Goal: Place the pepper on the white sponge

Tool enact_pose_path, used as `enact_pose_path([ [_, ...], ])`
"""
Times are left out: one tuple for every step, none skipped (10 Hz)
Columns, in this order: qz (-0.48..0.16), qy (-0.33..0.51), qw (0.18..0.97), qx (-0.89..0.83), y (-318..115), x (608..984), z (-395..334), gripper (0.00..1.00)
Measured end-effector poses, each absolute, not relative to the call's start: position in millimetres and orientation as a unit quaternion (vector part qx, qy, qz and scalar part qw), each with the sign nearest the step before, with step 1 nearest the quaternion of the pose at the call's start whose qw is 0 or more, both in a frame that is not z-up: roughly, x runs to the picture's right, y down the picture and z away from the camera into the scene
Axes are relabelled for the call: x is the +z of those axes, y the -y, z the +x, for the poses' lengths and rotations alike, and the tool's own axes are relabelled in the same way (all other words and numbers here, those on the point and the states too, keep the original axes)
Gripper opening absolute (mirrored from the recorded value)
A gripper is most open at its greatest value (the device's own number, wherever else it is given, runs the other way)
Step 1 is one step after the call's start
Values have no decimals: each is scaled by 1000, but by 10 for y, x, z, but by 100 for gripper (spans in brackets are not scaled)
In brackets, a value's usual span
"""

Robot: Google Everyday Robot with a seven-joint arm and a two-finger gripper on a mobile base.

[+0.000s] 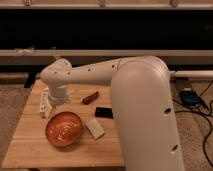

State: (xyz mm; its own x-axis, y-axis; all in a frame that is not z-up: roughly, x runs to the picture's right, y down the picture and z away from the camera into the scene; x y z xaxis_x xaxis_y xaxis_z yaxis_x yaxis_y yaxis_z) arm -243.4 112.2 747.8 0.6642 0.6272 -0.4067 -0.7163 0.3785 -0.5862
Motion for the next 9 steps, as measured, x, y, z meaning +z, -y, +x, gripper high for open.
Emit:
enact_pose_path([
  [-382, -58, 828, 406, -1121, 7478, -2434, 80],
  [-382, -58, 828, 406, -1121, 7478, -2434, 80],
  [-382, -58, 828, 406, -1121, 7478, -2434, 80],
  [-382, -58, 828, 406, -1121, 7478, -2434, 80],
  [-382, -58, 828, 406, -1121, 7478, -2434, 80],
  [-382, -58, 828, 406, -1119, 7478, -2435, 80],
  [-381, -61, 827, 409, -1116, 7499, -2424, 80],
  [-380, -74, 823, 416, -1130, 7554, -2373, 80],
  [-377, -86, 819, 424, -1139, 7654, -2307, 80],
])
